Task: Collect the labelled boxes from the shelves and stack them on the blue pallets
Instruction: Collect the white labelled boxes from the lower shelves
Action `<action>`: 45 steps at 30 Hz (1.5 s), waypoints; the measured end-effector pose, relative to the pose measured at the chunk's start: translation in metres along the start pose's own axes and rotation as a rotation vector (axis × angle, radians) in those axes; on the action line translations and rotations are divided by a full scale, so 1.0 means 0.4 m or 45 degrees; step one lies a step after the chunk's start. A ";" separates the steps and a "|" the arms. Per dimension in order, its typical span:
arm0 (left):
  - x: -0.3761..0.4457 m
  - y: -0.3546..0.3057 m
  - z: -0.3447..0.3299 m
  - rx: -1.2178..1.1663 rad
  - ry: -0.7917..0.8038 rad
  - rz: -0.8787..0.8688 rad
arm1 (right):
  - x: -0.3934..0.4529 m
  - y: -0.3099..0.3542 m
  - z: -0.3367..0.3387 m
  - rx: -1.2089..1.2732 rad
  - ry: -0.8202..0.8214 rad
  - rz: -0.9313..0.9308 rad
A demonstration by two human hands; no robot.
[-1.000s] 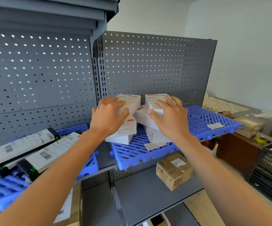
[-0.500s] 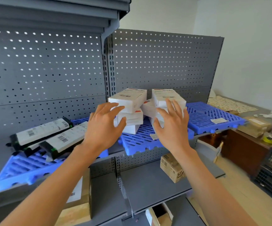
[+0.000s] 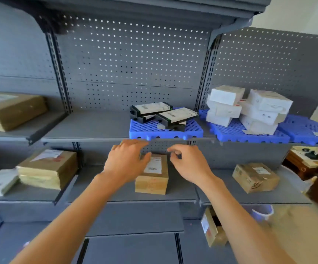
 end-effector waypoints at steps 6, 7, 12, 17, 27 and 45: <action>-0.271 0.272 0.088 0.064 0.047 0.215 | -0.121 0.262 -0.254 0.025 0.193 0.180; -0.314 0.311 0.107 0.068 0.044 0.246 | -0.135 0.304 -0.291 0.025 0.215 0.225; -0.512 0.496 0.187 0.129 0.069 0.437 | -0.202 0.507 -0.470 0.010 0.363 0.421; -0.658 0.652 0.233 0.131 0.055 0.622 | -0.243 0.658 -0.629 0.024 0.507 0.599; -0.747 0.940 0.191 0.195 0.078 0.862 | -0.170 0.799 -0.945 0.149 0.662 0.720; -0.539 1.403 -0.088 0.236 0.380 0.869 | 0.178 0.789 -1.406 0.058 0.771 0.673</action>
Point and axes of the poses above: each hand's wrist, its own x-axis towards the middle knuckle, its own z-axis out of the back of the hand, y = z × x, the point moved 8 cm from there along x, towards the middle knuckle, and after that the axes turned 10 degrees about x, right-handed, at the moved point
